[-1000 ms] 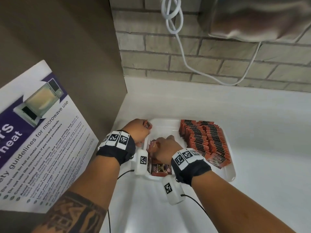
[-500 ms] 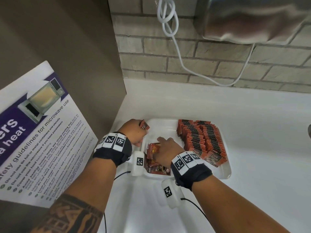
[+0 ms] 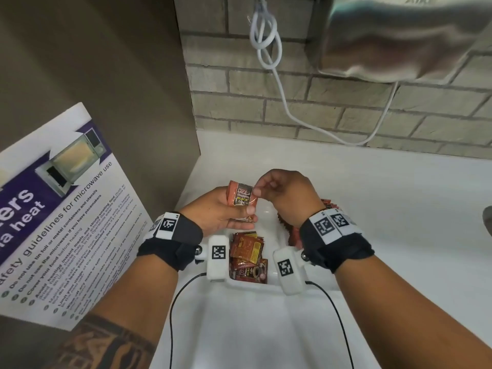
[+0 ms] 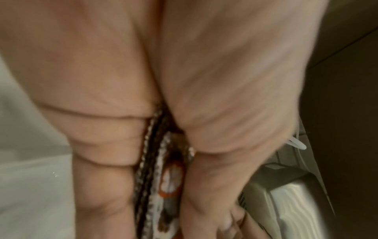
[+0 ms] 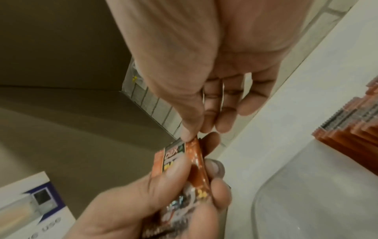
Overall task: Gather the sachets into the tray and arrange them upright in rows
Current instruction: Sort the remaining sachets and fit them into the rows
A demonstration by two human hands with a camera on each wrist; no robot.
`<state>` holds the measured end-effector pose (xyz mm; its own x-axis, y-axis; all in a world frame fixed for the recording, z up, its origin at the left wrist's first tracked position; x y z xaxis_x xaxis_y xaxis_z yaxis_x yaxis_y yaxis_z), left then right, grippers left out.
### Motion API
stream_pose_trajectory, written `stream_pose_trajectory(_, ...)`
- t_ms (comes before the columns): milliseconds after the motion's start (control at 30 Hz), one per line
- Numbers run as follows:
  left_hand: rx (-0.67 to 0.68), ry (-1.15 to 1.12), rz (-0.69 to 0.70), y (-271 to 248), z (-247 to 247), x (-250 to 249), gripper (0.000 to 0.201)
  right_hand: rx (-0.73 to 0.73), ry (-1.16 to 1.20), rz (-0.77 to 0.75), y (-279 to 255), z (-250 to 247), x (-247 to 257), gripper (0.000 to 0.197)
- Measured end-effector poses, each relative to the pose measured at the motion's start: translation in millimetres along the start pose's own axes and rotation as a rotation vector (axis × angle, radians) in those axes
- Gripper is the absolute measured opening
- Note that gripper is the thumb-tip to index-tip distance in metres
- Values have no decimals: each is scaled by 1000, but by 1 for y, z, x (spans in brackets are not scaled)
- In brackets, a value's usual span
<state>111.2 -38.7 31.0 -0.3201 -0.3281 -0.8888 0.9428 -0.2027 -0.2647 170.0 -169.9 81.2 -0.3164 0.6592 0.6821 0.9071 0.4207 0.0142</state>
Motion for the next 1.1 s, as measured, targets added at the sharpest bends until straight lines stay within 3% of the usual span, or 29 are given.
stream_pose_trajectory(167,5,73,52,7,5,-4,40,56,-32,-45,5,-9,-1,2)
stream_pose_trajectory(267,-54,238,116,11,6,-11,31,60,-27,-99,5,-15,2,6)
stream_pose_trajectory(467,-52,302,150,16,9,-13,29,19,-43,-102,13,-28,0,6)
stream_pose_trajectory(767,-276,432,192,30,-4,-12,31,65,-194,-100,27,-32,-1,3)
stream_pose_trajectory(867,-369,545,97,28,-21,-5,23,60,-259,-88,36,-31,-6,5)
stream_pose_trajectory(967,-443,683,-95,23,-37,7,22,89,-361,-60,47,-26,-13,4)
stream_pose_trajectory(1100,-313,895,-250,37,-21,24,30,194,-538,-31,62,-6,-19,10)
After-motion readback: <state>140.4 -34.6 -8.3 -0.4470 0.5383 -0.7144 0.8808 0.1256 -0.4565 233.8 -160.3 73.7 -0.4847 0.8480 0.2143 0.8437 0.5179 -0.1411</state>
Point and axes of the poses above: each hand's wrist, its own y-axis towards the middle knuckle, its own z-axis out of the palm, x = y × z, the point moved 7 cm from there along y, towards the middle knuckle, and after that the axes turned 11 degrees about -y, right-handed, at the moved point
